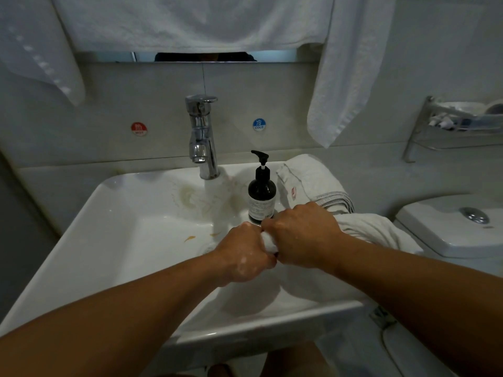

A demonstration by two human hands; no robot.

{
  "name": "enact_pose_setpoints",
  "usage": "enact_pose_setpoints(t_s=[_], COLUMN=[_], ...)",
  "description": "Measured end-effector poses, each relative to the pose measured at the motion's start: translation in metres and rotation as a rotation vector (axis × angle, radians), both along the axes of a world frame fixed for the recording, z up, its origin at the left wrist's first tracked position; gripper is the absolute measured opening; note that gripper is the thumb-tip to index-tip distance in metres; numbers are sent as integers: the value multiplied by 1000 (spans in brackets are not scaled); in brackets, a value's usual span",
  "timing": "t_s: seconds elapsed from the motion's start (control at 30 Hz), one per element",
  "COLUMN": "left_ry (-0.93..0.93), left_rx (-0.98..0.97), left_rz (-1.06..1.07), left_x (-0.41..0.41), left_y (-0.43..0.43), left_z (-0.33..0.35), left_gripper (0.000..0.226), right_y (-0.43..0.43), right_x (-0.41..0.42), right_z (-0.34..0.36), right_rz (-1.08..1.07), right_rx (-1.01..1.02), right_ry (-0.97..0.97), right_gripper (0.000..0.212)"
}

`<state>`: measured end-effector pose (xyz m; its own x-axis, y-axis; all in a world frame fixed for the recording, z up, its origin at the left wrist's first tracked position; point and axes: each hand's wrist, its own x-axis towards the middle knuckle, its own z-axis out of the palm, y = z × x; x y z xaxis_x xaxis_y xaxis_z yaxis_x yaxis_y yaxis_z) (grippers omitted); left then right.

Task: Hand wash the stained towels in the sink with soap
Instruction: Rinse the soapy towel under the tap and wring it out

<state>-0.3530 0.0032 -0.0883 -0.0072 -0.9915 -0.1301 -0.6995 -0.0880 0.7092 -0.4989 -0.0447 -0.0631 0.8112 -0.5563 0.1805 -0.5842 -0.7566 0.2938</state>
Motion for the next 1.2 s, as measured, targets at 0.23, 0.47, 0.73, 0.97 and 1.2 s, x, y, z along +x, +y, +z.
enact_pose_setpoints(t_s=[0.23, 0.47, 0.73, 0.97, 1.2], left_ry=[-24, -215, -412, -530, -578], left_rx=[-16, -210, -332, -515, -442], left_rz=[-13, -20, -42, 31, 204], left_x=[2, 9, 35, 82, 130], left_y=[-2, -2, -4, 13, 42], left_z=[-1, 11, 26, 79, 65], left_gripper=[20, 27, 33, 26, 22], right_y=[-3, -6, -3, 6, 0], right_x=[0, 4, -21, -4, 19], right_z=[-4, 6, 37, 87, 112], right_rz=[11, -1, -202, -182, -211], right_rx=[-30, 11, 92, -17, 91], right_ry=[-35, -134, -40, -132, -117], right_gripper=[20, 24, 37, 48, 46])
